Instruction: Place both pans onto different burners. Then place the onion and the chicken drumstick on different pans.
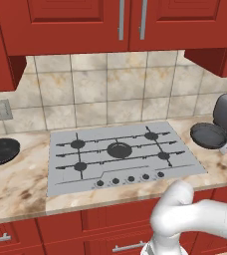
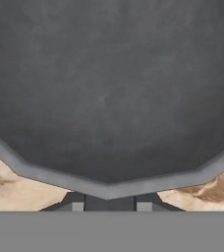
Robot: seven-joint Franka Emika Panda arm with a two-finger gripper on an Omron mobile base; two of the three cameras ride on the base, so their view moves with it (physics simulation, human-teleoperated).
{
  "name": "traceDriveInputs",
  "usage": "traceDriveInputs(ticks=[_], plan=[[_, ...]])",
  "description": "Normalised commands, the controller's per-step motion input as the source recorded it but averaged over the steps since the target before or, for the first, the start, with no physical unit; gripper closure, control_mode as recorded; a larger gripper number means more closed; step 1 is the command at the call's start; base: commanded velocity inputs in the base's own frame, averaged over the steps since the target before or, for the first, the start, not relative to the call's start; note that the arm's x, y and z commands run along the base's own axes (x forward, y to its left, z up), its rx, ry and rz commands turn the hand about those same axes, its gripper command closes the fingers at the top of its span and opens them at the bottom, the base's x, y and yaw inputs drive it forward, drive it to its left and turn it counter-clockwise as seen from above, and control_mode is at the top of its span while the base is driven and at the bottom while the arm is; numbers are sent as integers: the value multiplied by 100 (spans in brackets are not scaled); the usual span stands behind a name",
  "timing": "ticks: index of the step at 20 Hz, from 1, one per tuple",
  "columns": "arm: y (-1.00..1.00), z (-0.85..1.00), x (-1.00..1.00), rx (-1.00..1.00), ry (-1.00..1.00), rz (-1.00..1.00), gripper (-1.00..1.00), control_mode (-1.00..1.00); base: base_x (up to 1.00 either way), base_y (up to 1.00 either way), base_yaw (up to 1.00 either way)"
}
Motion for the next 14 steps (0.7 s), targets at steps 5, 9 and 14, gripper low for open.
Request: traceDriveInputs(ticks=[5,9,14], plan=[[30,18,-23,-5,0,7,100,-100,0,0,0],[39,15,-15,-2,0,4,100,-100,0,0,0],[44,14,-7,0,0,3,100,-100,0,0,0]])
